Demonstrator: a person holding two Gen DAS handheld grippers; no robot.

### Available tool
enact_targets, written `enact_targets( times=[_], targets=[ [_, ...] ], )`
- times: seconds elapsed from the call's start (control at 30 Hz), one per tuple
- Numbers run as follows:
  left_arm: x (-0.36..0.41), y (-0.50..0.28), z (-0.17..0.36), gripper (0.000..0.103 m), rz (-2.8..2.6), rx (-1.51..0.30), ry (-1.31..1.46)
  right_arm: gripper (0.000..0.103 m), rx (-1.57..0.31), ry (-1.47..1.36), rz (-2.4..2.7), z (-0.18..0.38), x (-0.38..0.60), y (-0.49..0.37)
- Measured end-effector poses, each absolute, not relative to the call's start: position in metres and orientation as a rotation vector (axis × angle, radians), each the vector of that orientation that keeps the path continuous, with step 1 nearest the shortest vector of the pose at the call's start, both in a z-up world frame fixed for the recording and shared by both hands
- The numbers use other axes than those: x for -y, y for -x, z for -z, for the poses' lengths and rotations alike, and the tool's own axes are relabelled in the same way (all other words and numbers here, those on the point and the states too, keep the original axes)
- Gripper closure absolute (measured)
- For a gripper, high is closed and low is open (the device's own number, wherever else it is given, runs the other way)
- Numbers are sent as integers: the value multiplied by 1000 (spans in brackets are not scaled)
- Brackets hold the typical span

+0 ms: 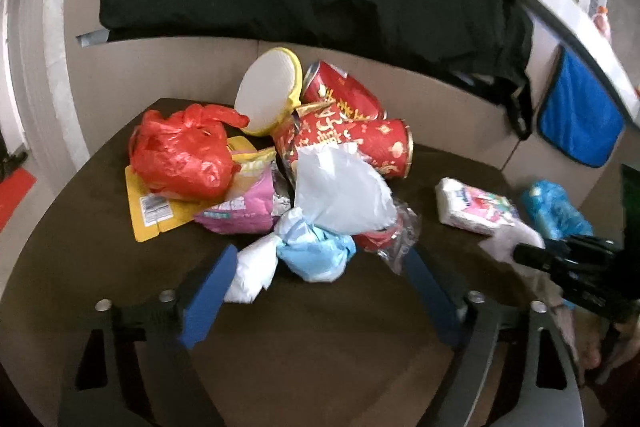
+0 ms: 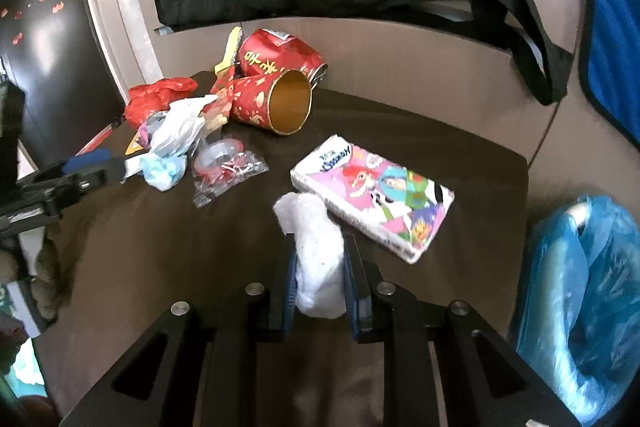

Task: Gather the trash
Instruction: 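Grasp the white tissue with the right tool while left grasps white bag and blue glove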

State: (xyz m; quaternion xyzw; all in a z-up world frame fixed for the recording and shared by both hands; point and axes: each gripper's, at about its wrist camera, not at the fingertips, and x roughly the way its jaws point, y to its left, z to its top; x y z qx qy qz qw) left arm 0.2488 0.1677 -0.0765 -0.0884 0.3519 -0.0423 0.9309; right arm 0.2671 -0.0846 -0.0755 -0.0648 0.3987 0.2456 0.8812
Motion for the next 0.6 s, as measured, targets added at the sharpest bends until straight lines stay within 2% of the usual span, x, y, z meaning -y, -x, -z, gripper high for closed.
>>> enact_targets(
  times=[0.13,0.17,0.2,0.3,0.6],
  targets=[
    [-168,-275,88,28,52,-769,182,84,-817,140,-505,76,86,-258],
    [-168,-280,92,33,43,-785,184,84,-813,141,-506,76,86,-256],
    [-169,-287,97,43,35,-813,194,84,-811,142,-504,77,86,-255],
    [-175,-289,100,51,40,-821,256,84,-810,148,-496,78,87,-252],
    [-161,-249,51,54,24,-681,221,84,-780,83,-487,65,108,-244]
  ],
)
